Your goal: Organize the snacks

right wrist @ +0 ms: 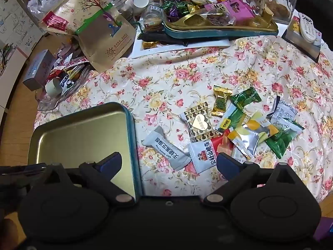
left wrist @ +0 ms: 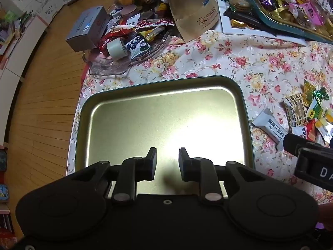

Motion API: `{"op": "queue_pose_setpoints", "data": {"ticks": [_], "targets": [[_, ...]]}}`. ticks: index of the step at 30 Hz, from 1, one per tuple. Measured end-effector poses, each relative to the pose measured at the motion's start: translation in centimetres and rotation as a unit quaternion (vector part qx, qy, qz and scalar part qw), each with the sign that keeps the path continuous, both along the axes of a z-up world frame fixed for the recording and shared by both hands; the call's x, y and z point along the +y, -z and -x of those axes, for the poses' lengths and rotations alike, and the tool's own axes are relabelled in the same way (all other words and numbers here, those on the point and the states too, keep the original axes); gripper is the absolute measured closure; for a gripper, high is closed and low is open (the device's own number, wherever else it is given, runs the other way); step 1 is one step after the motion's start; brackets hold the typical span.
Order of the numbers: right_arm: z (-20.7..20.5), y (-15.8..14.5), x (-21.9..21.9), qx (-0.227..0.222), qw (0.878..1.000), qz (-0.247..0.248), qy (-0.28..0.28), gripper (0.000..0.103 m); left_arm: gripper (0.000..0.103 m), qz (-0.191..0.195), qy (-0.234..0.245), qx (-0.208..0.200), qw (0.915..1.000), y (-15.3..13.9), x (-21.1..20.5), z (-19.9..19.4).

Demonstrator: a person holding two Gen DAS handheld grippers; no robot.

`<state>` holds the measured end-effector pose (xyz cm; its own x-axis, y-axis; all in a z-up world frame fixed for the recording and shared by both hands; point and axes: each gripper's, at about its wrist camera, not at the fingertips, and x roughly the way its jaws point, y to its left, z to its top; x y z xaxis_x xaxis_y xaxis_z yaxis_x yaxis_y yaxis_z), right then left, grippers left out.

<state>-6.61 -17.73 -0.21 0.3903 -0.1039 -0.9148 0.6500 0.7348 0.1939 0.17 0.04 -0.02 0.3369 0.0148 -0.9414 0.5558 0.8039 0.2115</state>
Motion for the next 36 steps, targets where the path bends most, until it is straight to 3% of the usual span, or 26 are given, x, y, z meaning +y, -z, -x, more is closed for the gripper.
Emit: {"op": "queue_pose_setpoints", "data": {"ticks": [36], "targets": [[-0.3,0.5,-0.3,0.032,0.999,-0.021,-0.006,0.000,0.071,0.021,-0.002,0.033,0.9992,0.1,-0.1,0.2]]}}
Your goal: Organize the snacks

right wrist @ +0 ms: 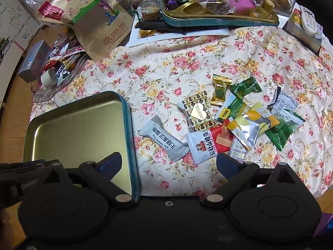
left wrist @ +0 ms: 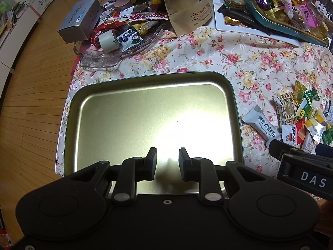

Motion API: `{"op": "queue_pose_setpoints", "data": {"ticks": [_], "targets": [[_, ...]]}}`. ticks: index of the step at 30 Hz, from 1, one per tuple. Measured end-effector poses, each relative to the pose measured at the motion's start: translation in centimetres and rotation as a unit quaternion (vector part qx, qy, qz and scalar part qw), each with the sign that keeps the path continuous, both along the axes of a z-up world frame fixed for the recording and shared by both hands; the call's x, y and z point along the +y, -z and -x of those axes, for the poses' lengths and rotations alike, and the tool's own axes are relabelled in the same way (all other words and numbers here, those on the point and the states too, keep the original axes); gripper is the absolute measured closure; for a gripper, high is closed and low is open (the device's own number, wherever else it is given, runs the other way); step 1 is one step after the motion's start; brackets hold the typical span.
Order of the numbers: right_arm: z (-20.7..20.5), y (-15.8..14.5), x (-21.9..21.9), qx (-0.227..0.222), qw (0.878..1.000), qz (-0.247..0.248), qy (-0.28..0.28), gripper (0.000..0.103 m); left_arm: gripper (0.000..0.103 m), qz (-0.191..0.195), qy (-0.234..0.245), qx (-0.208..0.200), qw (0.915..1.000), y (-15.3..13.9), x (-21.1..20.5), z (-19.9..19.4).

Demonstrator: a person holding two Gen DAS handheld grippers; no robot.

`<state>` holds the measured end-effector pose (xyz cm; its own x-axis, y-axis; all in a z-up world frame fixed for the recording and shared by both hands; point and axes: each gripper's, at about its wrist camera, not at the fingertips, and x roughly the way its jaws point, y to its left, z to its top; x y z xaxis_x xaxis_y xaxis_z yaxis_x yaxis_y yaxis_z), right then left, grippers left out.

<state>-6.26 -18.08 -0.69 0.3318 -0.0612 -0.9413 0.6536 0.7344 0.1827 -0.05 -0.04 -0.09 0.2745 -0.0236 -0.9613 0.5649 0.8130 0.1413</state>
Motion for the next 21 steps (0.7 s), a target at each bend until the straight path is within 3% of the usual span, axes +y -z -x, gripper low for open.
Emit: {"op": "queue_pose_setpoints", "data": {"ticks": [21], "targets": [[-0.03,0.17,-0.03,0.007,1.000,-0.005,-0.004,0.000,0.071,0.002,0.000,0.006,1.0000,0.01,0.01,0.05]]}}
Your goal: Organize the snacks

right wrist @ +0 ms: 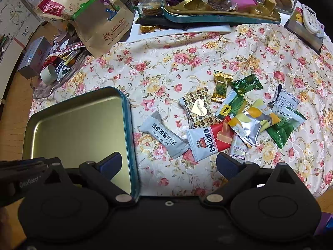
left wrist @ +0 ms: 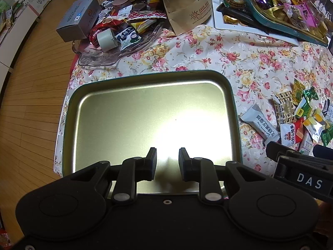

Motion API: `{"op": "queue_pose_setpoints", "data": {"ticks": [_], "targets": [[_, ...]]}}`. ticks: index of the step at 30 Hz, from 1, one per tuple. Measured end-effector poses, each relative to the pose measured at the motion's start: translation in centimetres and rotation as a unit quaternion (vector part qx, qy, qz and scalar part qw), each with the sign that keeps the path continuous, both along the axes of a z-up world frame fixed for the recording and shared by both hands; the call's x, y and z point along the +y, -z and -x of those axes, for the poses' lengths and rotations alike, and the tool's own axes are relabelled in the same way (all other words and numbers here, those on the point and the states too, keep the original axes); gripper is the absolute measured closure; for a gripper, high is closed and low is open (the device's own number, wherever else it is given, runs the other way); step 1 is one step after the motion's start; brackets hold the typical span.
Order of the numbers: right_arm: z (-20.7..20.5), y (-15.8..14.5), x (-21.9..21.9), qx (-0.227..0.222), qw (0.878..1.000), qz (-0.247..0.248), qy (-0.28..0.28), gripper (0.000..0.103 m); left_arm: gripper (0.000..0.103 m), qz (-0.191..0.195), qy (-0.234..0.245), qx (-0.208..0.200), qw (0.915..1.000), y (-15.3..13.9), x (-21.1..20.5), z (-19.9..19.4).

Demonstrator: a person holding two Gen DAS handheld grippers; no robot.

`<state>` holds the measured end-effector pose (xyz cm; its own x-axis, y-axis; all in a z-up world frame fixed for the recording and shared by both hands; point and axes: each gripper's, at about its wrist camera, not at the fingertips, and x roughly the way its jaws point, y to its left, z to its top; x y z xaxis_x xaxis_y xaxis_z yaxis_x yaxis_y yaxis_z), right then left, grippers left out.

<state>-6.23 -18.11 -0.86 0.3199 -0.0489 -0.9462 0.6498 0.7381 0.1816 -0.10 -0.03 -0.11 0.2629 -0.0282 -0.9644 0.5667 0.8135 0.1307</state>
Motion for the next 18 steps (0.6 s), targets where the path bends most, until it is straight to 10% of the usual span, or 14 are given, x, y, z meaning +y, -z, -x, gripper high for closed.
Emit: {"op": "queue_pose_setpoints", "data": {"ticks": [18], "targets": [[0.05,0.33,-0.36,0.007,1.000,-0.002,0.002,0.000,0.071,0.010,-0.002,0.004,0.9999,-0.45,-0.48,0.09]]}}
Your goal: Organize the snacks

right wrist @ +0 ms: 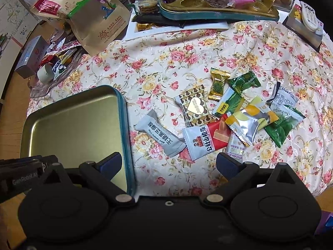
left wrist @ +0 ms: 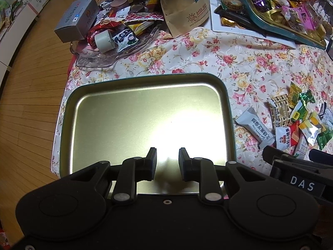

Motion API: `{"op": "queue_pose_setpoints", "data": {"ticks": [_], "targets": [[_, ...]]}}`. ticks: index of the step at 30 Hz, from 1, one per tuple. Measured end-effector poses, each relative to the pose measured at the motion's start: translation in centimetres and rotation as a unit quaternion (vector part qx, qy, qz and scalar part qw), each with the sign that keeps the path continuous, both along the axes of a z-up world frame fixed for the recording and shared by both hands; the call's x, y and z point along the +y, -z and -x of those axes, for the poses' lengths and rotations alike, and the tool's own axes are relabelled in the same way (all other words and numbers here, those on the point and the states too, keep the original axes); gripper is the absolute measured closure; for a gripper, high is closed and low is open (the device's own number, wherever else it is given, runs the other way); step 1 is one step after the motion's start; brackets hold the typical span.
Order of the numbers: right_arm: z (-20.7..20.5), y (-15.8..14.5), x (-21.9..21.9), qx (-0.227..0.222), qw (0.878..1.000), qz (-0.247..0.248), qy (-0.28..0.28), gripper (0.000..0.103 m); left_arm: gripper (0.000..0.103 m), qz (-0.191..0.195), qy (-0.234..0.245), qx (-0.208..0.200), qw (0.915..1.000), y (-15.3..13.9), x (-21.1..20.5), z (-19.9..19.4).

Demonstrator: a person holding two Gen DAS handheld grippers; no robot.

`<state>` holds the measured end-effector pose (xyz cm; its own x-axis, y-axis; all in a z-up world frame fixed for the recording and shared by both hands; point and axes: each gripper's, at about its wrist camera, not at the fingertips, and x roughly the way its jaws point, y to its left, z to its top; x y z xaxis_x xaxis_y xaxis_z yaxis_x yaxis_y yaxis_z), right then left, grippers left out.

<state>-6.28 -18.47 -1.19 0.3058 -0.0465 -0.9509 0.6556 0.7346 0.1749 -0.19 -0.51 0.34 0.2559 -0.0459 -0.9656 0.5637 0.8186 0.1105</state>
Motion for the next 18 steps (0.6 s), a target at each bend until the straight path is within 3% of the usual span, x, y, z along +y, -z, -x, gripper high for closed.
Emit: {"op": "queue_pose_setpoints", "data": {"ticks": [18], "targets": [[2.3,-0.2,-2.7,0.000,0.999,-0.006,0.032,0.001,0.071,0.026,0.019,-0.002,0.9995,-1.9,-3.9,1.3]]}}
